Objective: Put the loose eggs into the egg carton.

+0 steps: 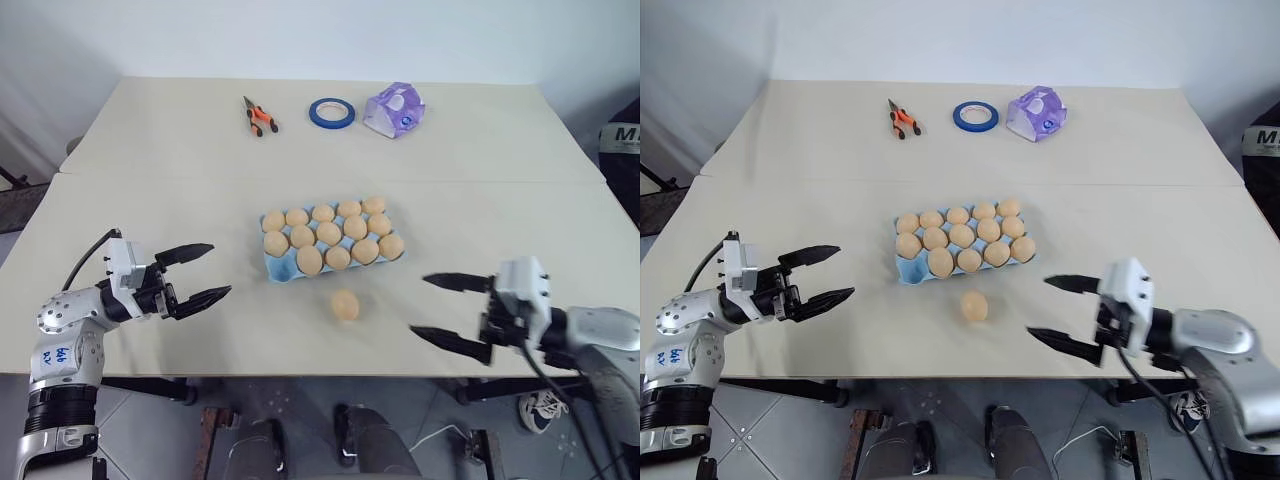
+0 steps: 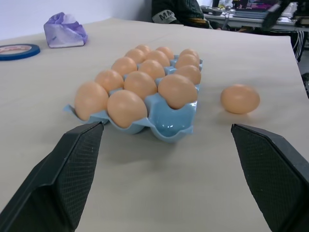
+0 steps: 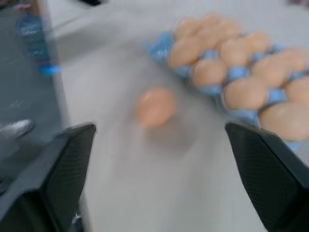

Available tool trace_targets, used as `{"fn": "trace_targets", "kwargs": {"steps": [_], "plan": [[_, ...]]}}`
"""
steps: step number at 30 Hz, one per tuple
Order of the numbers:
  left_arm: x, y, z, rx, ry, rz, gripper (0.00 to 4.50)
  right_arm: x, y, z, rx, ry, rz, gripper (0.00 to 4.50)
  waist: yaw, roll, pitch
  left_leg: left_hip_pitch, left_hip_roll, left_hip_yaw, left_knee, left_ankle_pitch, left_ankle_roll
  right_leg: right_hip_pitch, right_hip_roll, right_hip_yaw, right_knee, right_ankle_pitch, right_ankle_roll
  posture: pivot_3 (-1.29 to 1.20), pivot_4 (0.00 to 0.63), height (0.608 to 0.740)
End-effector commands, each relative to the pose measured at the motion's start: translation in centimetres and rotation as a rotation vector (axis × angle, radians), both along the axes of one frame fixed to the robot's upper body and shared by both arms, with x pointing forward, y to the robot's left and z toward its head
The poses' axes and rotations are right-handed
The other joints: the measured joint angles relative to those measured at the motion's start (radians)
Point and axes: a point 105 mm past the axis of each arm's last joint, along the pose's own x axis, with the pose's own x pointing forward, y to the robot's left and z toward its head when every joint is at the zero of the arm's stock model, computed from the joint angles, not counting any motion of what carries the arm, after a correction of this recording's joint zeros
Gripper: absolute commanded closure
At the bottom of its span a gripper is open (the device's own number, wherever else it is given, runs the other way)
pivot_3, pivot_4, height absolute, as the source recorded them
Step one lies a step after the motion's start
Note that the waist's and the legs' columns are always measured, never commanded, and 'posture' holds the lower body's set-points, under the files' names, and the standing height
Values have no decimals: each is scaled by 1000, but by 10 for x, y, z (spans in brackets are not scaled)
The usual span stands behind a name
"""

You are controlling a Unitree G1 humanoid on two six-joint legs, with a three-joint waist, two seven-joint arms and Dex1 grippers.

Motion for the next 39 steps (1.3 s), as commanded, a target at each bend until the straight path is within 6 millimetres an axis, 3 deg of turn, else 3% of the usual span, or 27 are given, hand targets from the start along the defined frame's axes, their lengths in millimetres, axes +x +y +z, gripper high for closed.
{"fn": "trace_targets", "kwargs": {"steps": [1, 4, 7, 13, 19, 21, 27, 28, 30, 35, 39], "plan": [[0, 4, 12, 1, -46, -1, 0, 1, 32, -4, 3, 15, -32, 29, 2, 0, 0, 0, 0, 0, 0, -1, -3, 0, 0, 0, 0, 0, 0, 0, 150, 740], [0, 2, 12, 0, -42, -11, 0, 5, 56, -11, 17, 33, -40, 29, 2, 0, 0, -1, 0, 0, 0, -2, -3, 0, -1, -1, 0, -1, -1, 0, 150, 740], [1, 1, 12, -1, -42, -14, 0, 14, 66, -22, -1, 54, -58, 29, 3, 0, 0, -1, -1, 0, 0, 0, 1, -1, -1, -1, -1, -1, -1, 0, 150, 740], [-1, -1, 11, -4, -42, -13, 0, 38, 73, -47, -88, 66, -136, 29, 3, -2, -1, -1, -1, 0, 0, 0, 2, -1, -2, -1, -1, 0, -1, 0, 150, 740], [-5, 1, 9, -8, -42, 1, 0, 45, 77, -58, -102, 61, -136, 29, 1, -2, -1, -1, -1, 0, -1, 0, 2, -1, -1, -1, 0, 0, -1, 0, 150, 740], [-5, 0, 9, -9, -44, 4, 0, 48, 77, -58, -101, 38, -149, 400, 2, -2, -1, -1, 0, 0, 0, 0, 2, -1, 0, -1, 0, 0, -1, 0, 150, 740], [-7, 0, 8, -10, -44, 10, 0, 44, 74, -51, -95, -1, -128, 2405, 2, -2, -1, -1, -1, 1, 0, 1, 2, 0, -1, -1, 1, 0, 0, 0, 150, 740], [-7, 0, 8, -10, -45, 10, 0, 43, 73, -48, -94, -8, -122, 2571, 3, -2, -1, -1, -1, 1, 0, 1, 2, 0, -1, -1, 1, 0, 0, 0, 150, 740], [-7, 0, 9, -11, -47, 12, 0, 42, 72, -39, -81, -29, -117, 2722, 2, -2, -1, -1, 0, 1, 0, 1, 2, 0, -1, -1, 1, 0, 0, 0, 150, 740], [-6, 0, 9, -13, -48, 12, 0, 41, 84, 7, 29, -77, -72, 2763, -1, -2, -1, -1, 0, 1, 1, 1, 2, -1, 0, -1, 2, 0, 0, 0, 150, 740], [-5, -2, 9, -17, -49, 11, 0, 43, 110, 27, 91, -69, -7, 2798, 0, -2, -1, 0, 0, 0, 1, 1, 1, -1, 0, -1, 4, 0, -1, 0, 150, 740]]}}
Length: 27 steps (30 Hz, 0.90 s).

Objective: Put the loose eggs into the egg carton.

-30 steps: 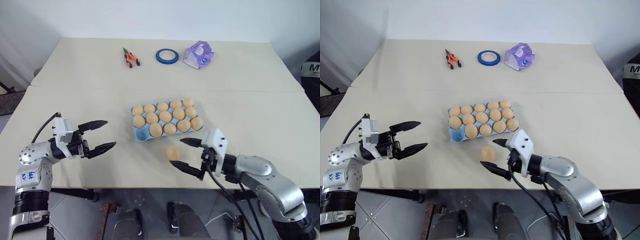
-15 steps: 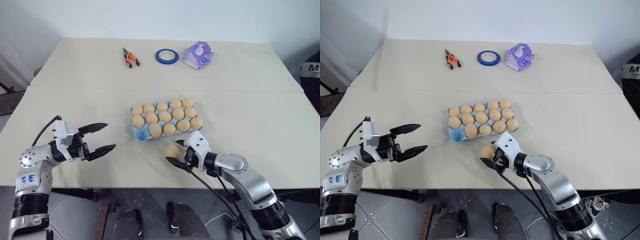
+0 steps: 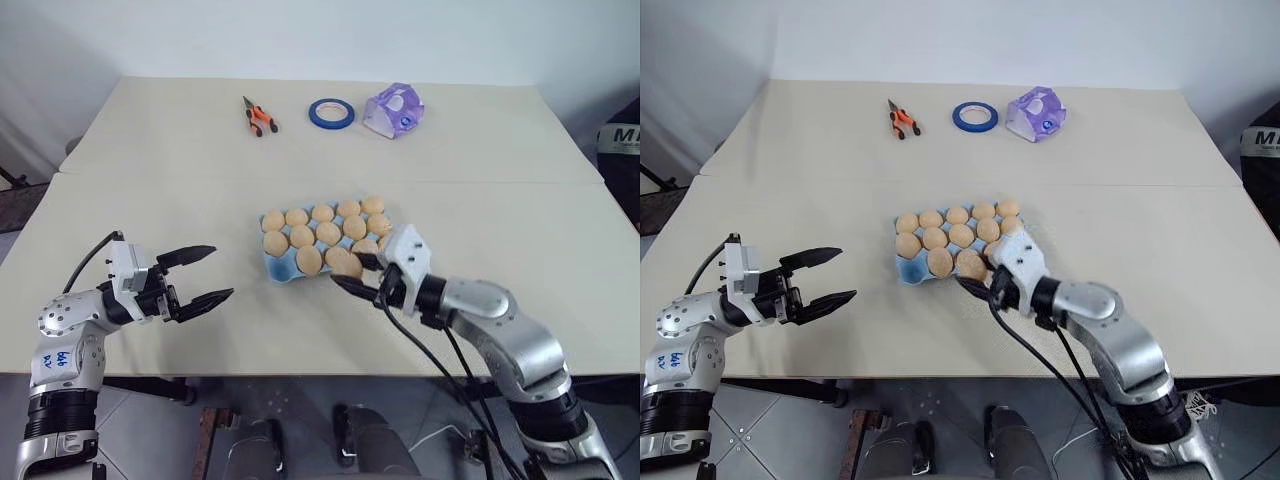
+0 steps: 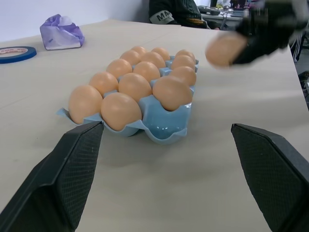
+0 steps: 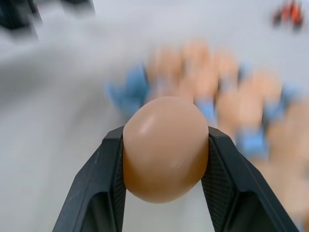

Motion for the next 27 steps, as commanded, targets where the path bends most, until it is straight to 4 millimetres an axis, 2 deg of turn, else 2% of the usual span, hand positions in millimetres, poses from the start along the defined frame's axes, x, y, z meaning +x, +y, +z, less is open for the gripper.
{"fn": "trace_targets", "kwargs": {"steps": [1, 3, 9, 19, 24, 25, 26, 27], "plan": [[0, 0, 11, -20, -49, 2, 0, 0, 23, 16, 56, -4, 46, 2798, 0, 0, 0, 0, 0, 0, 0, 0, 0, 0, 0, 0, 0, 0, 0, 0, 150, 740], [1, -1, 11, -22, -51, 2, 0, 13, 36, 14, 54, 21, 21, 2798, -2, 0, 0, 0, 0, 0, 0, 0, 0, 0, 0, 0, 1, 0, -1, 0, 150, 740], [0, -1, 12, -29, -63, 9, 0, 33, 65, 2, 10, 31, 3, 2798, -1, 0, 0, -1, -1, 1, 0, 0, 0, -1, -1, 0, 1, 0, -1, 0, 150, 740], [-6, 9, 13, -15, -60, 33, 0, 36, 83, -8, -58, 7, 43, 2798, -4, 0, 0, -1, 0, 0, 0, 0, 0, -2, -1, -1, 2, 0, -1, 0, 150, 740], [-6, 9, 12, -17, -60, 37, 0, 33, 88, -9, -64, 5, 64, 1091, -4, -1, 0, -1, 0, 0, 0, 0, 0, -2, -2, -1, 3, 0, -1, 0, 150, 740], [-6, 9, 12, -18, -60, 38, 0, 33, 88, -8, -61, 3, 68, 707, -5, 0, 0, -1, -1, 0, 0, 0, -1, -2, -2, -1, 3, 0, -1, 0, 0, 740], [-6, 9, 12, -18, -59, 39, 0, 33, 89, -6, -56, -1, 69, 376, -7, 1, -29, -1, -1, 0, 0, 0, -1, -2, -2, -1, 3, 0, -1, 0, 0, 740], [-6, 9, 12, -18, -58, 39, 0, 32, 89, -5, -54, -4, 70, 31, -7, -1, -52, -10, -2, 0, -1, 2, -4, -11, -2, -2, 10, 0, 0, 0, 0, 740]]}}
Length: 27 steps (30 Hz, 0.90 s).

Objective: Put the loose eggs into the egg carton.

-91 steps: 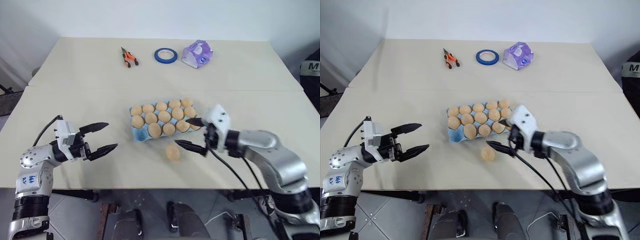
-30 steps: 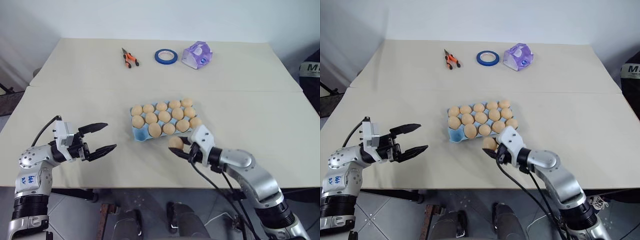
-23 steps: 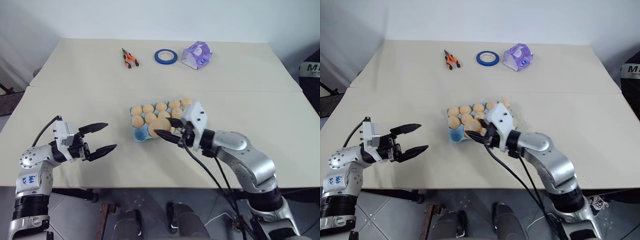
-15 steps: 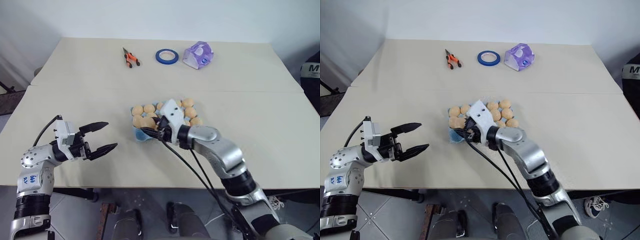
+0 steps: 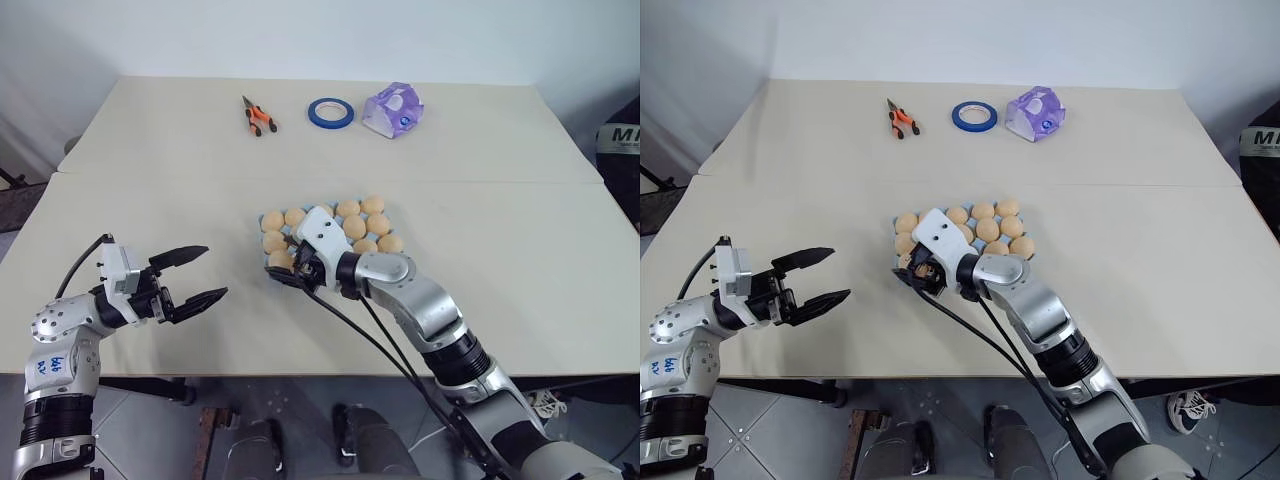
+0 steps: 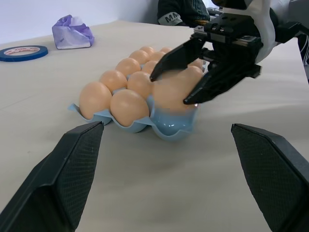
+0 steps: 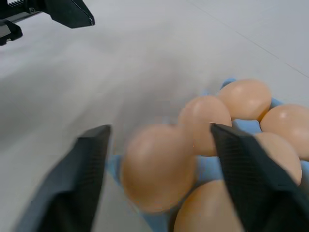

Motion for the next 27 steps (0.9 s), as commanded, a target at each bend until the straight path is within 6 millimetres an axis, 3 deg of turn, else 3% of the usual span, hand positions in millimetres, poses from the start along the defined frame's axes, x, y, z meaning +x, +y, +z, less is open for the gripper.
{"fn": "trace_targets", "kwargs": {"steps": [1, 5, 9, 18, 24, 27], "plan": [[-2, 0, 15, -1, -65, -2, 0, -4, 7, 21, 37, -67, 38, 31, 0, -3, -37, -2, 1, 1, 2, 0, -6, -4, 1, -2, 2, 0, 1, 0, 0, 740], [1, 0, 16, 6, -62, 8, 0, -4, 3, 29, 39, -93, 42, 31, -15, -10, -52, 2, 2, 8, 1, -2, -5, -3, 6, -4, -3, -1, -1, 0, 0, 740], [4, 2, 16, 10, -46, 25, 0, -7, -14, 44, 55, -112, 48, 31, -23, -12, -55, 9, 3, 10, 1, -2, -6, 2, 4, -4, -1, 2, -3, 0, 0, 740], [13, 2, 21, -22, -68, 91, 0, -9, -89, 44, 23, -156, -8, 31, -20, -12, -68, 11, 5, 8, -1, -1, -5, 7, 4, -7, -10, 6, -5, 0, 0, 740], [10, -1, 14, -42, -46, 122, 0, -42, -148, 8, 12, -128, 85, 31, -17, -12, -69, 10, 5, 8, -2, -2, -6, 10, 7, -7, -15, 6, -4, 0, 0, 740], [8, -4, 7, -37, -39, 130, 0, -44, -166, -9, 20, -102, 66, 31, -22, -11, -70, 12, 4, 8, -1, -2, -6, 11, 8, -8, -15, 6, -4, 0, 0, 740]]}}
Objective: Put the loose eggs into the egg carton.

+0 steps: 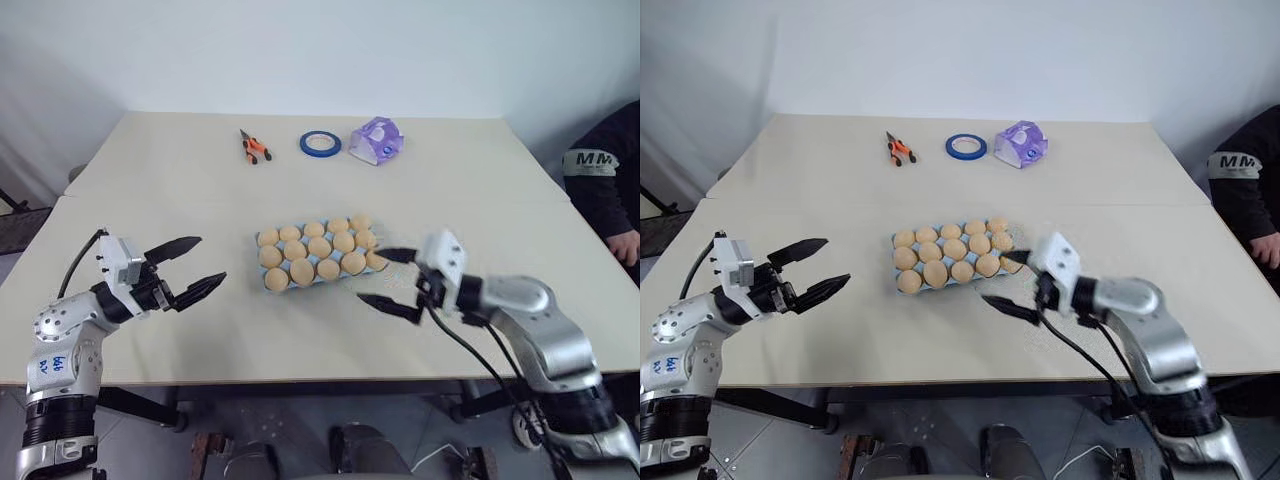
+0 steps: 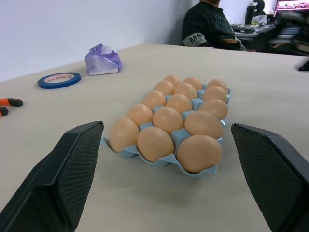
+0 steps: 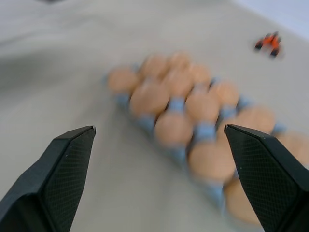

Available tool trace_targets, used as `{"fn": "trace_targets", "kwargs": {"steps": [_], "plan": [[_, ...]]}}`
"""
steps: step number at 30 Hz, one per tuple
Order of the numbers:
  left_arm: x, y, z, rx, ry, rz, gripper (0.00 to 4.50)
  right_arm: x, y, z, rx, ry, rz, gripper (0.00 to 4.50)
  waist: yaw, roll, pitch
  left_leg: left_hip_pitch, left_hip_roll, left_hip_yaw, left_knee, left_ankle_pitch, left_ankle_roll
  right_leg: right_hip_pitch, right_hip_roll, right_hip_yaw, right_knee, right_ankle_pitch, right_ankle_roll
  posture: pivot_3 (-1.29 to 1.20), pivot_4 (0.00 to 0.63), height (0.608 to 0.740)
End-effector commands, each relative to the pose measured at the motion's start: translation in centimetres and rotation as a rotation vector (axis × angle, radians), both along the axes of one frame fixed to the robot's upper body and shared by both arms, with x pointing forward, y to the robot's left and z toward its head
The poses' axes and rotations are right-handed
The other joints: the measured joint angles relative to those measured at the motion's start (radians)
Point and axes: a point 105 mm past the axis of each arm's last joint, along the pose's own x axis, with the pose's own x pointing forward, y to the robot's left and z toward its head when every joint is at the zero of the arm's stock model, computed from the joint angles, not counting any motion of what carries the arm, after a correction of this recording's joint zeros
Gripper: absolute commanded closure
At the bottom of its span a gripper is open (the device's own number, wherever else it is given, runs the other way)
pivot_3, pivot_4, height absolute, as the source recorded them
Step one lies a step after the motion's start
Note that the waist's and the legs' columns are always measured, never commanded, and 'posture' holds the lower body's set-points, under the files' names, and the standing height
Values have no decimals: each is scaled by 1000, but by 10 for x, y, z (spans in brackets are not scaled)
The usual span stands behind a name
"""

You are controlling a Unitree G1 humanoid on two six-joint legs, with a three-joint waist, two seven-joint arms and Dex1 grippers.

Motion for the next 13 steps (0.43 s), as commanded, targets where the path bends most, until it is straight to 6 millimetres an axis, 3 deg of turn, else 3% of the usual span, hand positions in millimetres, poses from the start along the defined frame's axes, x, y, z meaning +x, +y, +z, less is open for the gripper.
{"fn": "trace_targets", "kwargs": {"steps": [1, 8, 13], "plan": [[-4, -7, 2, 12, -38, -4, 0, -1, -15, 6, 52, -56, 5, 31, -4, 0, 0, 2, 0, 1, 0, 0, 0, 1, 0, 1, 0, 0, 1, 0, 0, 740], [-6, -9, -12, 51, -17, 63, 0, 2, -28, -4, 94, -19, -50, 31, -3, 1, -1, 16, 3, 0, 0, 1, 0, 15, 0, 8, -4, 2, -2, 0, 0, 740], [-7, -10, -12, 55, -22, 61, 0, 6, -34, -2, 90, -28, -78, 31, -2, 2, -1, 15, 3, -1, -1, 1, 1, 18, 0, 7, -10, 3, -5, 0, 0, 740]]}}
